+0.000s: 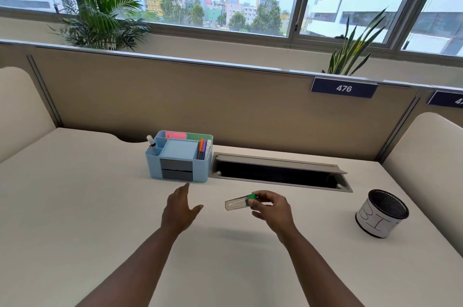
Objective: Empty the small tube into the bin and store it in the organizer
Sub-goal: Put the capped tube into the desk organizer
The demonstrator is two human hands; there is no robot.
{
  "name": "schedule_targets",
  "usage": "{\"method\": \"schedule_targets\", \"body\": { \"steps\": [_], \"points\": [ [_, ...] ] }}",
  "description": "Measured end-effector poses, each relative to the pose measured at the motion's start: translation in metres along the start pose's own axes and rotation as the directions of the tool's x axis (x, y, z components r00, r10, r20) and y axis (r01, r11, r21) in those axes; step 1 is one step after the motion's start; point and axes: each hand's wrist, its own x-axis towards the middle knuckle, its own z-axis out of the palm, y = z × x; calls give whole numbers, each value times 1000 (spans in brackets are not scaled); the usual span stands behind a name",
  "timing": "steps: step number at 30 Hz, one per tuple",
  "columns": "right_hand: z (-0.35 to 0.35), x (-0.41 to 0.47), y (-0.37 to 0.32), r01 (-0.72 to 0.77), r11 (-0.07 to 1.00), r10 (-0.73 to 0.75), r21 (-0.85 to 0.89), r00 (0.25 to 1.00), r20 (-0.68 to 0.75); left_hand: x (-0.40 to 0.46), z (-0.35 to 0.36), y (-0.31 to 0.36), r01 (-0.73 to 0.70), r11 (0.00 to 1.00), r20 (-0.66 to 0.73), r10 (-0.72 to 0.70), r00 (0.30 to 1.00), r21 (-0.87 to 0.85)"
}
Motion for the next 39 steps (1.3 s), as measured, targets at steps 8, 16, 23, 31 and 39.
{"method": "schedule_targets", "body": {
  "steps": [8,16,23,31,39],
  "points": [
    [49,25,-8,21,998,-21,-57,1000,4,44,-47,-47,74,993,-135,-61,989,90],
    [101,53,-20,86,990,-85,-113,996,11,87,-72,-69,-11,979,-151,43,988,203],
    [141,82,-36,176,971,-183,-163,983,-29,106,-65,-80,-13,928,-117,60,991,372],
    [198,107,-50,327,910,-348,-257,937,-39,118,-68,-85,-60,946,-202,130,971,320],
    [241,122,-58,418,843,-443,-338,896,2,124,-73,-87,-80,921,-205,169,964,382]
  ]
}}
